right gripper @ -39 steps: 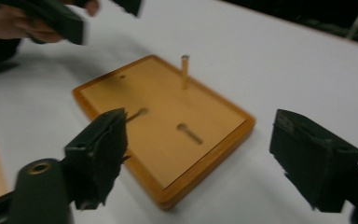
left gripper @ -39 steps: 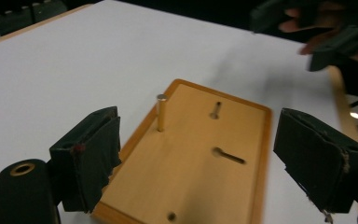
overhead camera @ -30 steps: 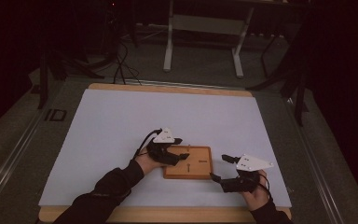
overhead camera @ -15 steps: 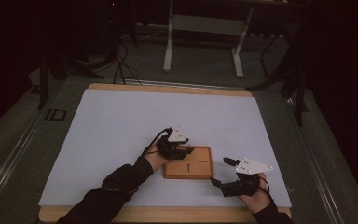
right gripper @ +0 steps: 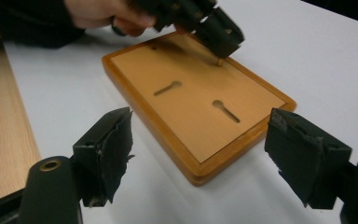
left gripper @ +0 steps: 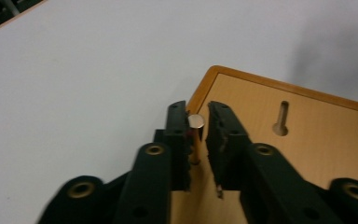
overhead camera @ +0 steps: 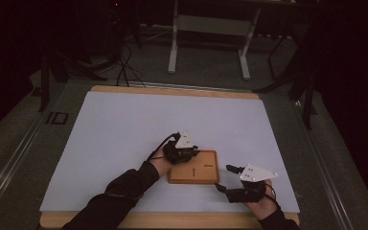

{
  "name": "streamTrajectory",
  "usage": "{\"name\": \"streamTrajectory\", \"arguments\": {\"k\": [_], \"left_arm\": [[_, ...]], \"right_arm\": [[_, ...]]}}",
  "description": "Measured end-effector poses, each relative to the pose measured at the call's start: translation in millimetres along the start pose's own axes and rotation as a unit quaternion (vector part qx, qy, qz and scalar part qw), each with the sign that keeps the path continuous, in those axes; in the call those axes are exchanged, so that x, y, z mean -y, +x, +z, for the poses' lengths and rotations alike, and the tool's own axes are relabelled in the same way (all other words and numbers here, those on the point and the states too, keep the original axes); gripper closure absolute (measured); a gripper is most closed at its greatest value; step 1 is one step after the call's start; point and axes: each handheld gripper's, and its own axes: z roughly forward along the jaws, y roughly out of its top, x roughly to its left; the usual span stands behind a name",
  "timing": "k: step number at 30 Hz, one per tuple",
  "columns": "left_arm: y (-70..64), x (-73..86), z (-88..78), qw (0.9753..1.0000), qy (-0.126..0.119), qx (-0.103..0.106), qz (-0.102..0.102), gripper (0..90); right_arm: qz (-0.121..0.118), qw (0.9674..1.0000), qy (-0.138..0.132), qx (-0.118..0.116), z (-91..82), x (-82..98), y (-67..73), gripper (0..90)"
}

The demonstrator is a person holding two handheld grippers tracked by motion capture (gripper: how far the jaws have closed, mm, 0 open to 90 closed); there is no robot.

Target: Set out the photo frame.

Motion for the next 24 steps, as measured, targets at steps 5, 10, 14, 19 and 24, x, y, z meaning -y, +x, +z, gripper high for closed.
{"name": "streamTrajectory", "arguments": {"k": [5, 10, 14, 19, 24], "left_arm": [[7.1, 0.1, 0.7, 0.9996, 0.001, 0.027, -0.011, 83.6], [14.4, -2.6, 1.5, 0.9982, 0.013, 0.055, -0.021, 84.0], [18.5, -4.3, 1.9, 0.9971, 0.022, 0.069, -0.023, 84.1], [23.4, -6.7, 2.8, 0.9953, 0.033, 0.086, -0.029, 84.0], [28.3, -5.6, 3.7, 0.9934, 0.030, 0.107, -0.029, 83.9]], "right_arm": [[-0.038, 0.9991, 0.021, 0.005, 5.1, 1.3, 5.9, 24.5], [-0.109, 0.9929, 0.029, 0.037, 2.5, 2.4, 13.8, 26.1], [-0.143, 0.9868, 0.047, 0.060, 3.1, 4.7, 18.4, 26.5], [-0.250, 0.9593, 0.065, 0.114, 3.6, 7.3, 34.7, 31.7], [-0.329, 0.9288, 0.076, 0.152, 7.9, 9.3, 46.3, 33.0]]}}
